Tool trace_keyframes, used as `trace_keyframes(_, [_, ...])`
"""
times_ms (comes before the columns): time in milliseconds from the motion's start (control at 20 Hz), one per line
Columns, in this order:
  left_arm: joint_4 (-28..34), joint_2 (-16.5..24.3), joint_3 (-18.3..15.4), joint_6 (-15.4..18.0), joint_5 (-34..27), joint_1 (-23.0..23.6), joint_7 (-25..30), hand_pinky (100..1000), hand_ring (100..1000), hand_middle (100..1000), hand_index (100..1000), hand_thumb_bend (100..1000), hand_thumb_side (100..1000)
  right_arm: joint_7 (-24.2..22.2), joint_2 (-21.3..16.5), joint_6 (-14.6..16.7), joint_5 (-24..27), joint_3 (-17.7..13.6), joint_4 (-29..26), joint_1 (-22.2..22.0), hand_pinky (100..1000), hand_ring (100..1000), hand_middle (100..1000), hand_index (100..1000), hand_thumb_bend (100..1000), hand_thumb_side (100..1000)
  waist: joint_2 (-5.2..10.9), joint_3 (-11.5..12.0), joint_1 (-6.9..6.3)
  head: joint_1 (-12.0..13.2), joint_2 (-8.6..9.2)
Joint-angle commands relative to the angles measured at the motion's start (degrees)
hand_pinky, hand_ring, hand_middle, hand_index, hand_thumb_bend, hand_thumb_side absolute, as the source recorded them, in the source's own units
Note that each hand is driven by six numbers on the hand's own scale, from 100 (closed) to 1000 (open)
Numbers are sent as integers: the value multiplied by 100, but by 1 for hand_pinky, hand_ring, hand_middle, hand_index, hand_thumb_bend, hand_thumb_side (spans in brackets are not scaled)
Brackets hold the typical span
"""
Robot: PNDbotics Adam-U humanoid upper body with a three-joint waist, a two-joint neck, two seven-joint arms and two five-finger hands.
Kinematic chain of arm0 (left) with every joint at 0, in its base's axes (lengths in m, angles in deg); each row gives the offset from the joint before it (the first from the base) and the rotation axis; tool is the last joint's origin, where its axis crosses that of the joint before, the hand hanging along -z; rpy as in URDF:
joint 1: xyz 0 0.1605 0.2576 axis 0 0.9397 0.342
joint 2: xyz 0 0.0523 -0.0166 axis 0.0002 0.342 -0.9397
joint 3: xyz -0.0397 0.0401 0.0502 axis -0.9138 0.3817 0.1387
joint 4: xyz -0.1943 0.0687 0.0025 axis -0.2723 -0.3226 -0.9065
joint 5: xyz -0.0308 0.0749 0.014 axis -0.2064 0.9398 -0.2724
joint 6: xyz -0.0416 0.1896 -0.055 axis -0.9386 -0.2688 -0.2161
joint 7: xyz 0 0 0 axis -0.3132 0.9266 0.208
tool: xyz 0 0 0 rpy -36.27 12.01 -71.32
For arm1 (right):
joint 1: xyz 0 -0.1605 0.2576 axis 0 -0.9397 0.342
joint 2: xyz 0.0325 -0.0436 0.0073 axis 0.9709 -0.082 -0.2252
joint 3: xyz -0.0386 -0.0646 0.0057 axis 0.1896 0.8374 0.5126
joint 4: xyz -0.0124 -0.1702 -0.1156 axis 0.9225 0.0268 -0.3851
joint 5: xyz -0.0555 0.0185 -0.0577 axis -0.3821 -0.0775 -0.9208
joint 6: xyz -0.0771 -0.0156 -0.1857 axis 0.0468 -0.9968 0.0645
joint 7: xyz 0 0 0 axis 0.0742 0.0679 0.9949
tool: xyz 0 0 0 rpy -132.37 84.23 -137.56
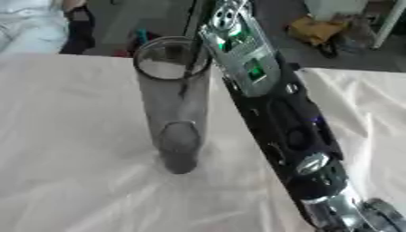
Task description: Arrange flowers into the vase.
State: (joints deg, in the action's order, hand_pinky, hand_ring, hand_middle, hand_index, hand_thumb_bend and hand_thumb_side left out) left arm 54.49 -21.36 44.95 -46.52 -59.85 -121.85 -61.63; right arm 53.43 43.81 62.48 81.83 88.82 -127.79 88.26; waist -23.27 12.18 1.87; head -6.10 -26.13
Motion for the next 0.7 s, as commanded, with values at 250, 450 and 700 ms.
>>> trace_keyframes(250, [73,62,-102,-21,4,-50,-19,633,775,774,857,100,1000,-120,-122,14,-241,132,-288,49,100,158,100,153,100,824,84,-21,60,22,55])
trace_keyframes(450, [73,64,-102,-27,8,-42,-16,633,775,774,857,100,1000,-376,-166,-73,-531,184,-348,42,162,217,128,167,100,841,93,-41,53,32,52])
trace_keyframes(700, [73,74,-110,-30,14,-20,-19,633,775,774,857,100,1000,-745,-217,-250,-1003,187,-315,40,205,250,166,186,100,861,112,-70,44,52,39])
